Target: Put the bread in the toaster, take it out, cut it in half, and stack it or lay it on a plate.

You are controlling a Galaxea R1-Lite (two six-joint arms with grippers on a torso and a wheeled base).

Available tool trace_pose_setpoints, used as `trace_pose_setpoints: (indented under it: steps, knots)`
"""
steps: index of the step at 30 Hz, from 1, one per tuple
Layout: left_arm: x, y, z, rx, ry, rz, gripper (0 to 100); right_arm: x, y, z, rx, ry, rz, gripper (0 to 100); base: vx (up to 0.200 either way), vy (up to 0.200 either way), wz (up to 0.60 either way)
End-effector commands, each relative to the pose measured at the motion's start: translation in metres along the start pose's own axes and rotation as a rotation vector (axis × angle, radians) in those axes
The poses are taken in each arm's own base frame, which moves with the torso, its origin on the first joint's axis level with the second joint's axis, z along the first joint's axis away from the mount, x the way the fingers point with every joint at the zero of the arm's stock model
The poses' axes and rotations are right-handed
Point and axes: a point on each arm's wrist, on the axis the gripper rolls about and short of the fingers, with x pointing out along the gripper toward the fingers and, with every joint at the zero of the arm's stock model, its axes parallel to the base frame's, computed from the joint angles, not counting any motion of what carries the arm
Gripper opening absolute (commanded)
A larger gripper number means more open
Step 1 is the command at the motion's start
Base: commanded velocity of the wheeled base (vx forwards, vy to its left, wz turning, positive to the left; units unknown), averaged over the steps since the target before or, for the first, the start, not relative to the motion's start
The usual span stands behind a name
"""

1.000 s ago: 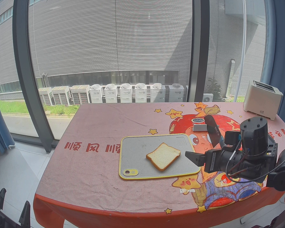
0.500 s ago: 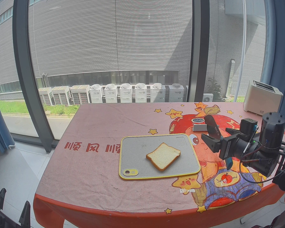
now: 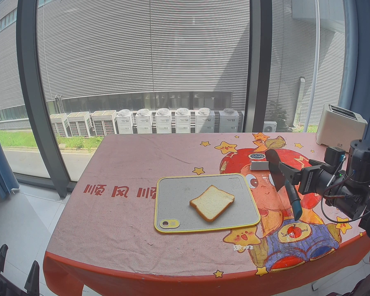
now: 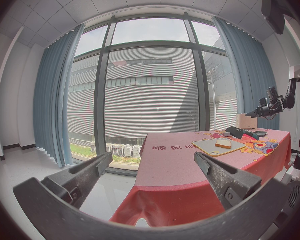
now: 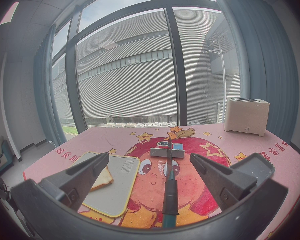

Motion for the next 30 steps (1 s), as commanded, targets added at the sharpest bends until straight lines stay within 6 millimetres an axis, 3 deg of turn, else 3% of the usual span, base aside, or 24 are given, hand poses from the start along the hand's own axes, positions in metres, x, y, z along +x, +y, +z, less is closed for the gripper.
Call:
trace_pose_setpoints:
  steps: [1,13,30]
  knots:
    - [0.000,0.000,-0.005,0.000,0.001,0.000,100,0.001,-0.003,0.000,0.004,0.004,-0.012,100,0.000,0.000,0.00]
    - [0.000,0.000,-0.005,0.000,0.001,0.000,100,0.020,-0.024,-0.011,0.069,0.078,-0.038,100,0.000,0.000,0.00]
    - [0.000,0.000,-0.005,0.000,0.001,0.000,100,0.031,-0.025,-0.036,0.097,0.191,-0.048,100,0.000,0.000,0.00]
